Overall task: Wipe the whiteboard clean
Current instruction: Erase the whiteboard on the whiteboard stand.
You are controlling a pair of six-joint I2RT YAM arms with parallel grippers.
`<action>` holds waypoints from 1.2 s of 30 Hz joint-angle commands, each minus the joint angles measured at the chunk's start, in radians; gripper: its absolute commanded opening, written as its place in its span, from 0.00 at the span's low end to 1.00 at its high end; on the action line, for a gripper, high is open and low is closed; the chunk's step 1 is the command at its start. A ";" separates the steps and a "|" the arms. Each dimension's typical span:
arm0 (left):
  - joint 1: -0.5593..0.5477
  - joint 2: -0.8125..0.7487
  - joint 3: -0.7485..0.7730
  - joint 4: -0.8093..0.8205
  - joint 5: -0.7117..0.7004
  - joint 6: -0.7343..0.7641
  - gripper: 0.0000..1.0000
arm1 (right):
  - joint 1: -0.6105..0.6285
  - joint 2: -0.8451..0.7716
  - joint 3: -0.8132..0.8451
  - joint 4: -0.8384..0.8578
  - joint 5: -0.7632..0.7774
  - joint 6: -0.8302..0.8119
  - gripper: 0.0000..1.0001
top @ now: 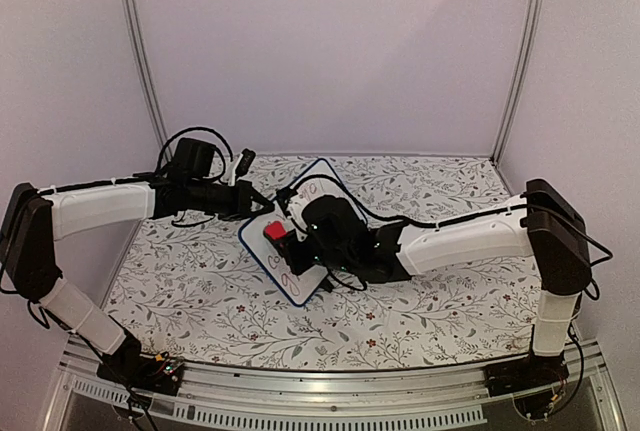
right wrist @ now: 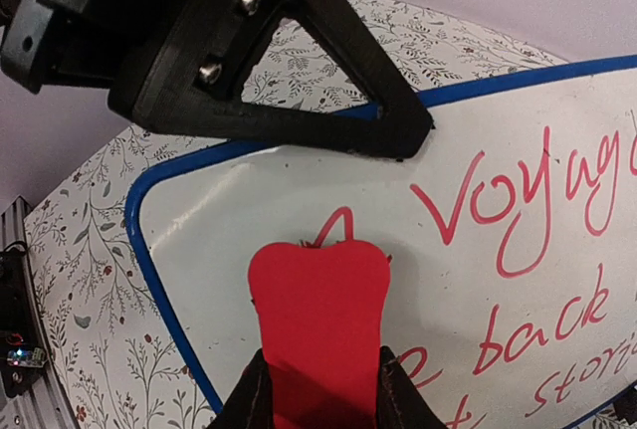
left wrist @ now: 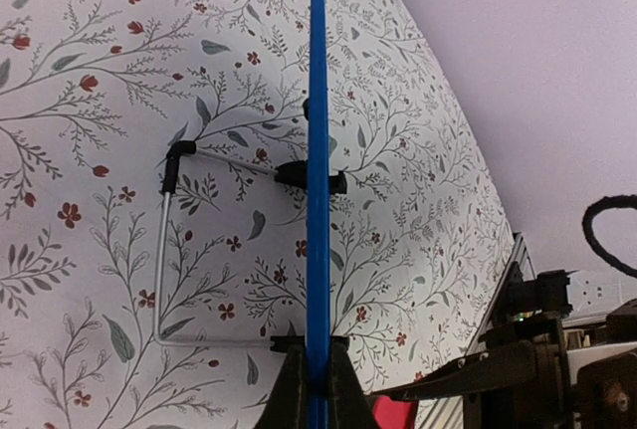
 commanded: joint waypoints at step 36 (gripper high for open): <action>-0.022 -0.026 -0.002 0.018 0.035 0.005 0.00 | -0.013 -0.009 -0.095 0.002 -0.047 0.019 0.22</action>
